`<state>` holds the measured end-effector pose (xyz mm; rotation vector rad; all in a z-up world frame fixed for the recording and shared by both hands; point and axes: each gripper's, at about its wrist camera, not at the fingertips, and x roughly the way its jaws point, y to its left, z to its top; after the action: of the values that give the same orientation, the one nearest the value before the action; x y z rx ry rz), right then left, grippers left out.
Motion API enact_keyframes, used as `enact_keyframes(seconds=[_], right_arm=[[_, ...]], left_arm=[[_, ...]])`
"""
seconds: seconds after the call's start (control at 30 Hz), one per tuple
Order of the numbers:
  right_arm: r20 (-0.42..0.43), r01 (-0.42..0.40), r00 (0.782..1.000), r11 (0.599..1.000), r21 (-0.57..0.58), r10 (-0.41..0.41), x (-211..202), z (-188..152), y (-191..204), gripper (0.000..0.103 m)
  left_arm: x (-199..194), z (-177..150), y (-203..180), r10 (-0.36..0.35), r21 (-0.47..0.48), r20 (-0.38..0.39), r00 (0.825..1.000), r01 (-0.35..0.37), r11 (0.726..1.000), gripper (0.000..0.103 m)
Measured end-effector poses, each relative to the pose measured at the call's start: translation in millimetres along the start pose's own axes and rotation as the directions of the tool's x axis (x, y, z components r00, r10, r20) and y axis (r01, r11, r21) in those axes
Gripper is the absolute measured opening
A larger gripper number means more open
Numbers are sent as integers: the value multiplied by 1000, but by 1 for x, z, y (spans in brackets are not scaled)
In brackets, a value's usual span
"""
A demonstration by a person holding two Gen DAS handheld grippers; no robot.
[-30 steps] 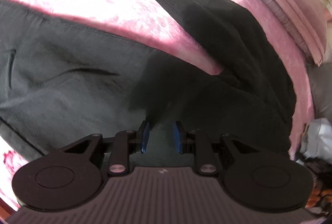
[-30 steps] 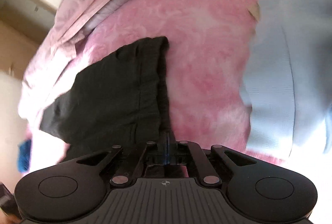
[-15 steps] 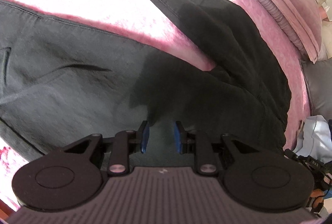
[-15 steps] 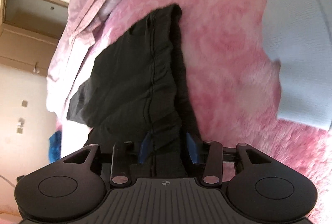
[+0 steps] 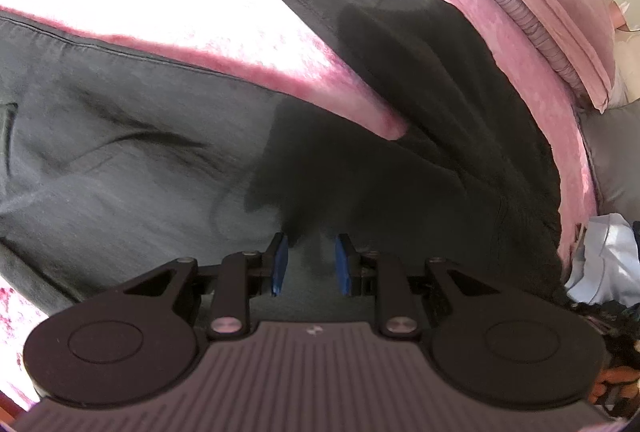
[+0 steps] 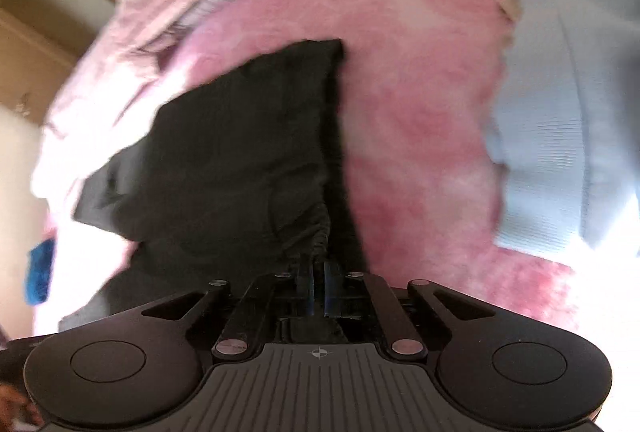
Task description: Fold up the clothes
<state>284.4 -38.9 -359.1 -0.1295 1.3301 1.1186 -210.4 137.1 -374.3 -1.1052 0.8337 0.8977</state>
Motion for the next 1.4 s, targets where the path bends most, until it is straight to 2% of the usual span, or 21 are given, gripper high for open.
enact_keyframes(seconds=[0.1,0.17,0.2,0.23,0.27,0.3,0.33,0.4,0.43,0.5,0.57,0.7,0.8,0.9,0.97,1.0,1.07,1.13,1.2,1.3,1.4], right_arm=[[1,70,998,997,-22,-70,25,-2,7,2],[-13,112,993,991,-73,-114,23,-1,19,7],[-16,138,990,985,-100,-140,21,0,25,15],[-1,201,979,970,-135,-203,15,0,32,41],[37,285,959,942,-176,-283,9,-2,39,52],[97,342,940,916,-210,-328,1,-6,49,53],[150,357,932,902,-244,-329,-9,-10,56,52],[192,305,947,903,-303,-256,-22,-24,71,52],[181,264,960,904,-337,-213,-22,-34,77,52],[98,241,970,868,-434,-221,-4,-57,84,52],[35,312,940,814,-490,-339,18,-79,74,52],[-14,312,942,890,-331,-336,2,-76,57,53],[42,331,940,879,-344,-338,-8,-72,80,52],[135,328,945,862,-387,-299,-6,-74,112,52],[126,287,958,875,-390,-258,5,-83,127,52],[89,295,955,864,-409,-283,17,-91,130,52],[39,338,931,817,-468,-363,40,-112,134,52],[84,374,918,776,-508,-388,40,-124,142,52],[71,415,897,775,-477,-436,35,-122,153,52],[137,449,889,771,-452,-437,22,-123,173,52],[186,397,917,781,-481,-352,35,-132,220,52]], left_arm=[[2,0,2,16,8,-4,1000,-16,1000,20],[-2,-1,5,21,15,3,1000,-21,1000,20],[-3,-2,6,27,14,4,1000,-27,1000,20],[-4,-3,8,31,10,4,1000,-31,999,20],[-6,-4,10,30,4,6,1000,-30,1000,20],[-7,-5,11,29,0,9,1000,-29,1000,20],[-7,-7,12,29,-2,10,1000,-29,1000,20],[-6,-10,12,32,5,8,999,-32,999,20],[-5,-11,11,37,13,4,999,-37,999,20],[-2,-15,10,47,30,-1,999,-47,998,20],[-2,-16,10,56,45,0,998,-56,997,20],[-16,-22,29,93,57,11,996,-93,994,20],[-27,-27,47,112,43,30,993,-114,993,20],[-31,-29,59,114,40,49,992,-116,992,20],[-28,-30,63,109,64,58,992,-113,992,20],[-26,-30,65,107,90,70,992,-113,989,20],[-26,-29,74,129,139,94,987,-141,980,3],[-36,-22,94,159,136,119,980,-175,975,3],[-53,-12,120,195,99,149,969,-211,972,4],[-80,4,148,188,87,208,960,-210,974,8],[-79,15,151,125,160,230,965,-164,973,8]])
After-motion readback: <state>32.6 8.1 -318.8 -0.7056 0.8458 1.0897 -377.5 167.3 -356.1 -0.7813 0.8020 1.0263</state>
